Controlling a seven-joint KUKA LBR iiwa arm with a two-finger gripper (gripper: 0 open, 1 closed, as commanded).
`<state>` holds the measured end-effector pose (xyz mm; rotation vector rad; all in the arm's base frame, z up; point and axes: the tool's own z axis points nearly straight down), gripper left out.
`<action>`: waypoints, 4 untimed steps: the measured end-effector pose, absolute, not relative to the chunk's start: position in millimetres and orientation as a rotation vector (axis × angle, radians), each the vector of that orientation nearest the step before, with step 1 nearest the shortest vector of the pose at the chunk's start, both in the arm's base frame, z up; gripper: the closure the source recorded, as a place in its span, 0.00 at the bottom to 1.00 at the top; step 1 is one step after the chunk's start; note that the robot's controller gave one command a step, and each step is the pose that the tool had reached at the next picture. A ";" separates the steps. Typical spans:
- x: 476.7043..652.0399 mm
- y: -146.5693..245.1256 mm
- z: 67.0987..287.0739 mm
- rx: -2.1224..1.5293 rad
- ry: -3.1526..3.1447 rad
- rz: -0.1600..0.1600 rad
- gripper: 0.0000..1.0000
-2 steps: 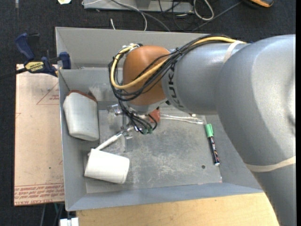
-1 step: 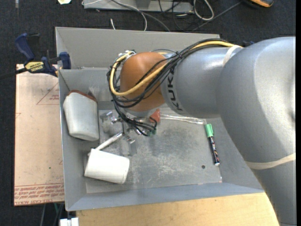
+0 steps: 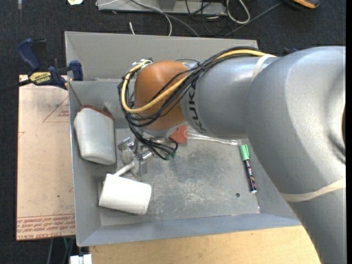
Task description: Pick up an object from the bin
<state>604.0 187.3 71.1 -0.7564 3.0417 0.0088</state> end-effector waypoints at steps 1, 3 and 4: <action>604.1 187.3 71.1 -0.756 3.042 0.009 1.00; 603.8 187.7 135.5 -0.755 3.041 0.010 1.00; 602.3 187.7 154.8 -0.755 3.046 0.011 1.00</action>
Offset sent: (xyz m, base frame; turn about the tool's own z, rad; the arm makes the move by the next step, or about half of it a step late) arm 0.0000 -0.0002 0.1104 0.0004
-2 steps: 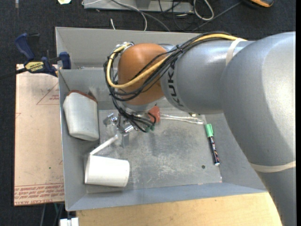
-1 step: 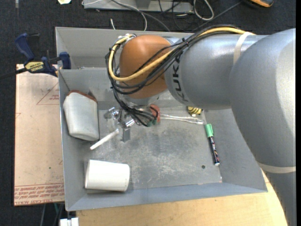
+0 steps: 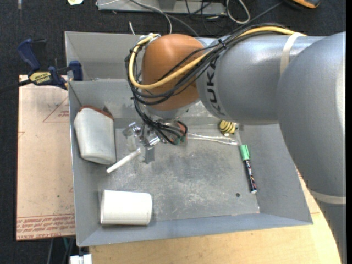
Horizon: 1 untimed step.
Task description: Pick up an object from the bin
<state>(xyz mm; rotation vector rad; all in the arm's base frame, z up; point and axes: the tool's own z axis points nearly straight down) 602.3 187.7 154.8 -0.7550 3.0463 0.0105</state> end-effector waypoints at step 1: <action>603.0 187.9 177.8 -0.754 3.044 0.011 1.00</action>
Offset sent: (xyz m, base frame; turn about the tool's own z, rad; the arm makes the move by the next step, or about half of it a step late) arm 0.0005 0.0003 0.0392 -0.0003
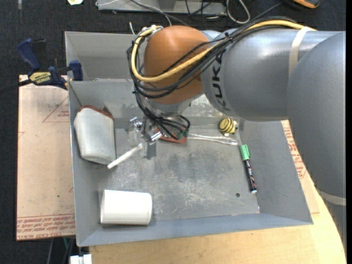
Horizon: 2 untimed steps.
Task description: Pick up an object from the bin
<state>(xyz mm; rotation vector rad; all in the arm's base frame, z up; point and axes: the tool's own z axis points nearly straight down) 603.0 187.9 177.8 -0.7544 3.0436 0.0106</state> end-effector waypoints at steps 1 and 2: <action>604.1 188.6 191.6 -0.752 3.038 0.012 1.00; 603.9 188.7 196.3 -0.752 3.039 0.013 1.00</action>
Offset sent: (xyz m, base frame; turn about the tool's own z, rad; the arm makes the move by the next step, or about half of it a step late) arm 0.0009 0.0006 0.0151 0.0003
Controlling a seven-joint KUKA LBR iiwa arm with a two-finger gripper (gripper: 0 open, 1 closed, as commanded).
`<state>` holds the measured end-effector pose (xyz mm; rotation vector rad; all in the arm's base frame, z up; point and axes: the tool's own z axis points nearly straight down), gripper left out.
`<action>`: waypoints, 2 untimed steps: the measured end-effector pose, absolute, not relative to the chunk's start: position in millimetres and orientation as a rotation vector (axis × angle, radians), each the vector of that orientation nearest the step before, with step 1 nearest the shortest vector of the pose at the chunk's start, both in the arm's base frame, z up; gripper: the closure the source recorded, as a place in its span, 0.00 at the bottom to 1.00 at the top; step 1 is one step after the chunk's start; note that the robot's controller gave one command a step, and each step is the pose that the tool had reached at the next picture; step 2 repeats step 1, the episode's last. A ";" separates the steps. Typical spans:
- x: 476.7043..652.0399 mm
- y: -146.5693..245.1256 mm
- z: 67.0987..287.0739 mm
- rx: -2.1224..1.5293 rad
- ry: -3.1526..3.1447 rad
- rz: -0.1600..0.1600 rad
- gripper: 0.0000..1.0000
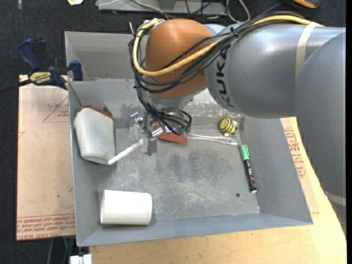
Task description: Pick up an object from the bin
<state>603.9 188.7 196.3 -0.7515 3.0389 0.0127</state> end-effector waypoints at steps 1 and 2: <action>603.7 188.9 207.7 -0.751 3.040 0.013 1.00; 603.7 188.9 207.7 -0.751 3.040 0.013 1.00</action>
Offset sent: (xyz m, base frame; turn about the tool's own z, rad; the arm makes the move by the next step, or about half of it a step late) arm -0.0004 0.0000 0.0479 0.0003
